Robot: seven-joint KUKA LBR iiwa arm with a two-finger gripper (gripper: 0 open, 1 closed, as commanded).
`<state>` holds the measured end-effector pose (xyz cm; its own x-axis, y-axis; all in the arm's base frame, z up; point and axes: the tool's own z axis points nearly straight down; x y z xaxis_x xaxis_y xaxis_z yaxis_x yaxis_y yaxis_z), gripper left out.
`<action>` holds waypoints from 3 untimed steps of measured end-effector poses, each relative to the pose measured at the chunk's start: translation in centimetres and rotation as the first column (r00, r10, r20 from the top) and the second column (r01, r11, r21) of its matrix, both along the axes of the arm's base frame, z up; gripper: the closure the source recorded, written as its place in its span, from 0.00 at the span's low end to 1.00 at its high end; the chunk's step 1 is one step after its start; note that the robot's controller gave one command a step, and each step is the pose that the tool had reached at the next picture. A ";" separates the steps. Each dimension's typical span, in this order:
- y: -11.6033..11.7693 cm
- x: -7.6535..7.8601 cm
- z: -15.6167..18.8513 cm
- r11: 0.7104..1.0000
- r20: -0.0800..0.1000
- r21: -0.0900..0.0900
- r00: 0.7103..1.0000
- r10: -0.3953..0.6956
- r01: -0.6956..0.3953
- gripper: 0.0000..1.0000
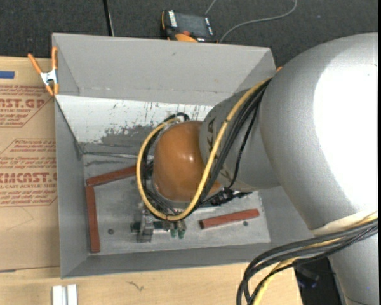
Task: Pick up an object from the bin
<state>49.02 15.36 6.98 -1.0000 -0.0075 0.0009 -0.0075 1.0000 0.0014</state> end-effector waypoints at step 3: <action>2.3 2.5 20.0 0.982 0.011 0.000 0.982 0.187 -0.187 1.00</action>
Offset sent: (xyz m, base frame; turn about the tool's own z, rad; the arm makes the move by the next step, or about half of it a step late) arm 0.0148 0.0188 0.0002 -0.1496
